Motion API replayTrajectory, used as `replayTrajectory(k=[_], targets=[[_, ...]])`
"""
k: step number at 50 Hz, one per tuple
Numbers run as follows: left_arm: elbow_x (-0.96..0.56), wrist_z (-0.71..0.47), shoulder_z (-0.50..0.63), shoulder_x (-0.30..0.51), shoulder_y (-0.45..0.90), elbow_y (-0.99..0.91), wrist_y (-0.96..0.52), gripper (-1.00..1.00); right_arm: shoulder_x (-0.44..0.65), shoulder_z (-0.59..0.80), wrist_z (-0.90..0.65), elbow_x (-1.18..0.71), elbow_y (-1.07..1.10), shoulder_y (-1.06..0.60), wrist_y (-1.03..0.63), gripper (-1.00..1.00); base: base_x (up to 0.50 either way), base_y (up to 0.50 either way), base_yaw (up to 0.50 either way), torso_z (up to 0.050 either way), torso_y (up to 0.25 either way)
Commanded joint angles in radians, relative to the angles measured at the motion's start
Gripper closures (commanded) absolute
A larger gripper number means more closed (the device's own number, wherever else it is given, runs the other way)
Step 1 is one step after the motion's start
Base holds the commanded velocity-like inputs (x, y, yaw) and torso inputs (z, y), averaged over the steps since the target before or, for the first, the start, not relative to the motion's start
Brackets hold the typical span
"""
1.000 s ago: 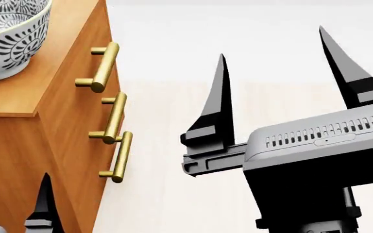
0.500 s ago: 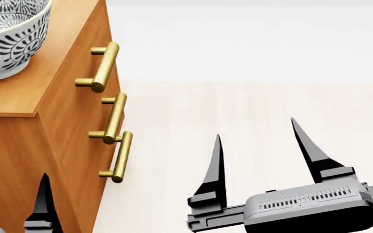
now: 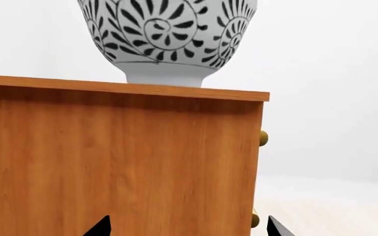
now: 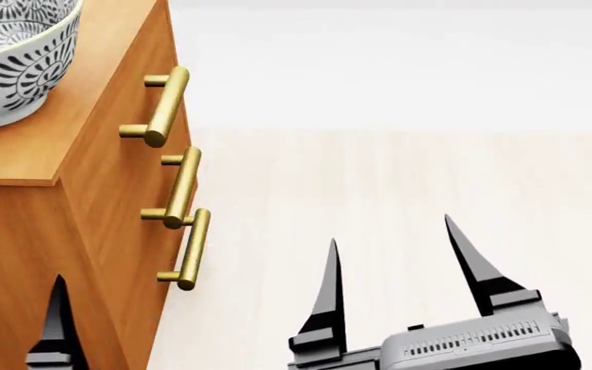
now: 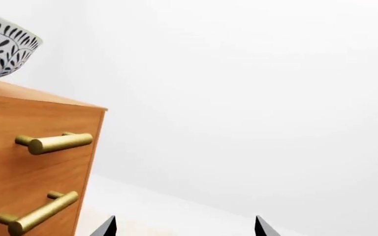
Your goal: Close the top drawer of the cabinet and put the bowl on top of it.
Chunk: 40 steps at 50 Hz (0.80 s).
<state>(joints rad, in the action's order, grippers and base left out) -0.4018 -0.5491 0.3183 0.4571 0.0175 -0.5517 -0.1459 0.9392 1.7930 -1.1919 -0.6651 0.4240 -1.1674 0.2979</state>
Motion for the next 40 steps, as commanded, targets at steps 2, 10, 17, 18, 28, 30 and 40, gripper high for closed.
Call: replayTrajectory(k=[2,10,17,18,28,30,40], targets=[[-0.001,-0.007,-0.013,0.01,-0.019,-0.024,0.019,-1.0,0.003,-0.011,-0.034,0.031,0.021,0.015,0.004,-1.0,0.0,0.0,0.0,0.0,0.0],[0.015,-0.02,-0.033,0.015,-0.037,-0.057,0.059,-1.0,0.061,-0.045,-0.113,0.094,0.089,0.024,0.047,-1.0,0.0,0.0,0.0,0.0,0.0],[0.021,-0.032,-0.05,0.021,-0.053,-0.08,0.079,-1.0,0.086,-0.048,-0.156,0.145,0.137,0.029,0.02,-1.0,0.0,0.0,0.0,0.0,0.0],[0.023,-0.033,-0.05,0.022,-0.053,-0.083,0.077,-1.0,0.088,-0.049,-0.155,0.147,0.14,0.029,0.02,-1.0,0.0,0.0,0.0,0.0,0.0],[0.038,-0.04,-0.055,0.028,-0.064,-0.093,0.091,-1.0,0.103,-0.051,-0.173,0.189,0.177,0.034,-0.002,-1.0,0.0,0.0,0.0,0.0,0.0],[0.04,-0.042,-0.056,0.029,-0.065,-0.098,0.091,-1.0,0.106,-0.052,-0.177,0.195,0.186,0.035,-0.008,-1.0,0.0,0.0,0.0,0.0,0.0],[0.06,-0.056,-0.062,0.041,-0.084,-0.139,0.096,-1.0,0.131,-0.055,-0.204,0.246,0.268,0.029,-0.063,-1.0,0.0,0.0,0.0,0.0,0.0]])
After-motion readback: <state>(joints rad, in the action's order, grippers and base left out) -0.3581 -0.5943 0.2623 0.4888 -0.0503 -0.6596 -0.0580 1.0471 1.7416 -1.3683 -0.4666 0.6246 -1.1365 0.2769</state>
